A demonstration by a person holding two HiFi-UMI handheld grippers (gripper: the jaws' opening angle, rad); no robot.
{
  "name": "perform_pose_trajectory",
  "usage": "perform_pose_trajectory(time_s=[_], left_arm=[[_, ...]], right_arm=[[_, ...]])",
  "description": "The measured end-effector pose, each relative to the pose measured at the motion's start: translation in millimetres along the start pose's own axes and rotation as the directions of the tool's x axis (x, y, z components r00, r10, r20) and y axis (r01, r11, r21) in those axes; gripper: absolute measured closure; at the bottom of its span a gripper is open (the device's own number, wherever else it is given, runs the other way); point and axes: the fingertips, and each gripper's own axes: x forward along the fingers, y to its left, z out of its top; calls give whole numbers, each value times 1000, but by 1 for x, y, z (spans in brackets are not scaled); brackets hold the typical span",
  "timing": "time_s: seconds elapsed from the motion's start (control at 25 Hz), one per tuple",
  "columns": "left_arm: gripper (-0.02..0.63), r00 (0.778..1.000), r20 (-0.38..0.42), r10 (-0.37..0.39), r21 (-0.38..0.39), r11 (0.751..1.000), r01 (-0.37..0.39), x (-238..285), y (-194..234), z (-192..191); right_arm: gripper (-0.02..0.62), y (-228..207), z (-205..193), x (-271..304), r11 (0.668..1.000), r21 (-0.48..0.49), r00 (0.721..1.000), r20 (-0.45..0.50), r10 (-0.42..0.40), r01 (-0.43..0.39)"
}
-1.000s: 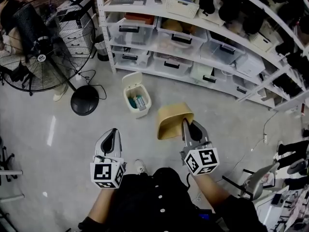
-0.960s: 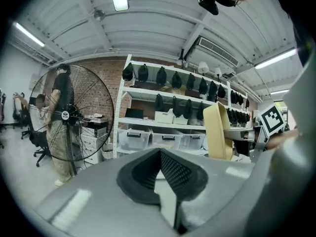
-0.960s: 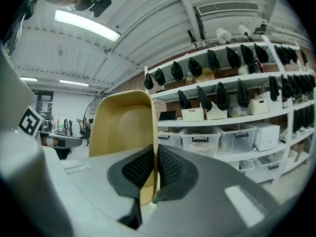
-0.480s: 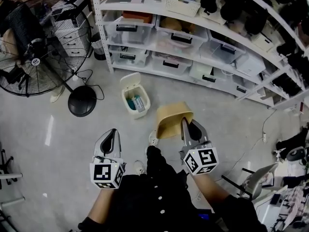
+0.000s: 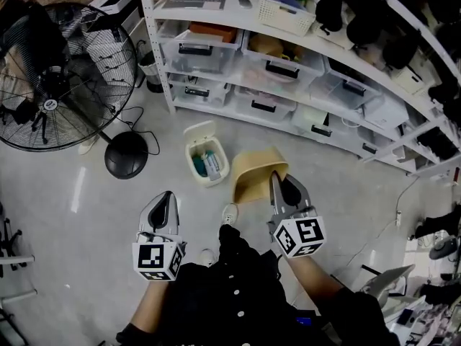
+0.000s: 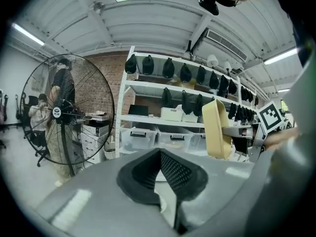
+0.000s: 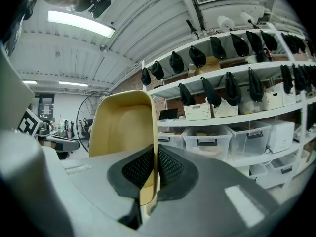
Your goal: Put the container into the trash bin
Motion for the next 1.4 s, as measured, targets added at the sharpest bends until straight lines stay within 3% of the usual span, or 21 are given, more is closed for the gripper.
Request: perform_pose_trajectory(time_s=[0.32,0.84,1.16,1.4], left_arm=[[606,1000,-3,-6,15,1000,6,69,6,25],[606,997,-18,71,-4,997,-71,153,19,45],[606,995,-21,100,-14,995,-100,183,19,58],[606,997,-25,67,-22,997,-68,188,21,57]], right_arm=[[568,-36,18,63,1000,4,1000,-2,23,-23],[568,-84,37,151,996,-3,996,-12,91,-91],[568,-99,44,184,992,2,991,-24,130,-130],[568,-95,40,197,991,0,990,-46,134,-134]])
